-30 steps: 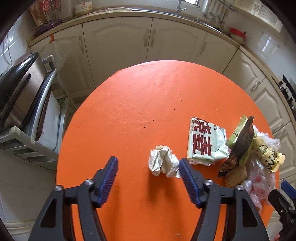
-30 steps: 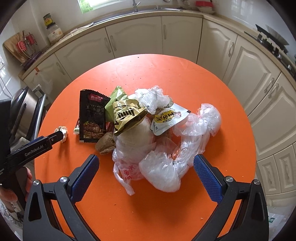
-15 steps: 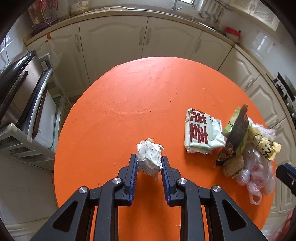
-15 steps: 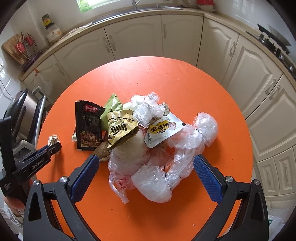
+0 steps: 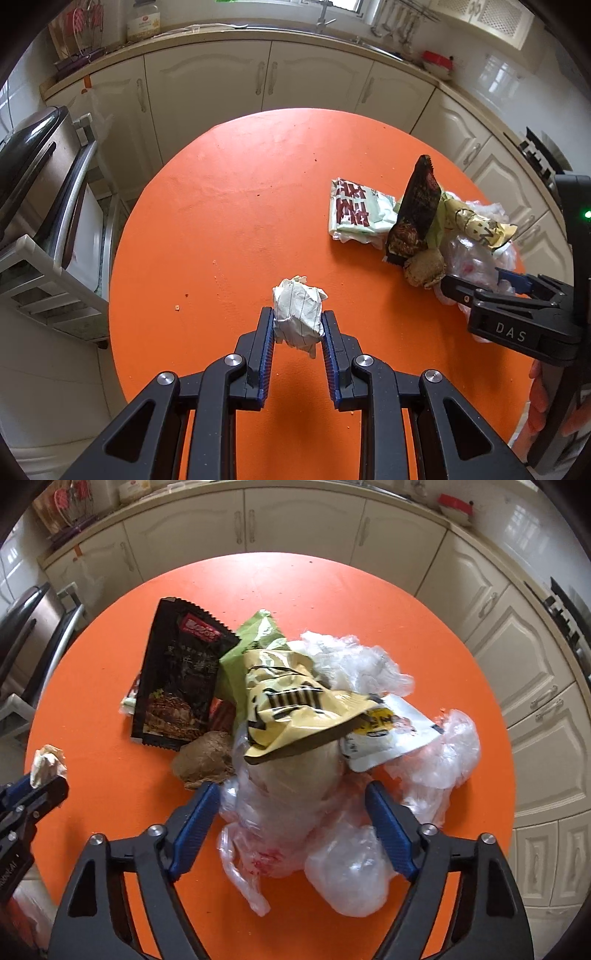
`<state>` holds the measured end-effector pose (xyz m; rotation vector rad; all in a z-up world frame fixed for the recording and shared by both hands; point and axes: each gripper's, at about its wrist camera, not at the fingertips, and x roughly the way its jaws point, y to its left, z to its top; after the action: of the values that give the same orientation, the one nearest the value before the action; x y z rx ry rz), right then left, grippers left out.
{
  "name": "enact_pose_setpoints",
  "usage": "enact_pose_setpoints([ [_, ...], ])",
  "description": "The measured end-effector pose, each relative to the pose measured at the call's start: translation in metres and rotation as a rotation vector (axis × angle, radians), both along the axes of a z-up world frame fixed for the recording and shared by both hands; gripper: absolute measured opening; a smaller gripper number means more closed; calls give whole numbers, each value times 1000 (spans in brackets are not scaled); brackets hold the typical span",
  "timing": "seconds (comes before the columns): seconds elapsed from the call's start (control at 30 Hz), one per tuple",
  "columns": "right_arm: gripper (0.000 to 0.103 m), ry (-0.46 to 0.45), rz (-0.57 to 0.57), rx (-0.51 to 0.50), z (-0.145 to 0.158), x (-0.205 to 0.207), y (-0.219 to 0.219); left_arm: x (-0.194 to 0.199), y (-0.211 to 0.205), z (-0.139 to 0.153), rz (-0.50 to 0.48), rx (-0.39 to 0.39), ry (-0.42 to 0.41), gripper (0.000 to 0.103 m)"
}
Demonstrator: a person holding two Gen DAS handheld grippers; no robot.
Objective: Collect trash
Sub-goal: 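Grasp the white bag-wrapped ball with the right gripper while the left holds paper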
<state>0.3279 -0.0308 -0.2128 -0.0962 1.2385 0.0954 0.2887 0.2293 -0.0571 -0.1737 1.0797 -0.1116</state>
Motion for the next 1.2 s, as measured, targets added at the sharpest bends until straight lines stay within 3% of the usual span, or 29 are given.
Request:
enact_pose_setpoints([
  [0.1, 55, 0, -6, 68, 7, -8, -6, -5, -1, -2, 6, 0, 12, 21],
  [0.23, 52, 9, 11, 208, 25, -38, -19, -10, -3, -3, 9, -6, 19, 21],
  [0.47, 52, -7, 44, 249, 44, -103, -23, -34, -8, 1, -6, -20, 10, 21],
  [0.57, 58, 8, 5, 220, 35, -126, -25, -46, -12, 3, -25, -22, 3, 21],
  [0.63, 67, 28, -31, 175, 24, -134, -23, -53, -14, 3, -35, -27, 1, 21],
  [0.7, 88, 31, -67, 148, 16, -137, -26, -61, -20, 5, -40, -24, -7, 21],
  [0.9, 91, 2, -141, 115, 3, -126, -19, -73, -34, 3, -77, -25, 0, 21],
  [1.07, 91, -32, -129, 52, -10, -115, -6, -72, -35, 1, -69, -19, 5, 21],
  [1.13, 87, -52, -124, 49, -15, -114, 0, -72, -35, 0, -67, -20, 9, 21],
  [1.17, 76, -61, -126, 49, -13, -116, -2, -71, -36, 0, -67, -19, 10, 21],
  [1.2, 57, -69, -130, 50, -11, -117, -4, -71, -38, 0, -68, -19, 10, 21],
])
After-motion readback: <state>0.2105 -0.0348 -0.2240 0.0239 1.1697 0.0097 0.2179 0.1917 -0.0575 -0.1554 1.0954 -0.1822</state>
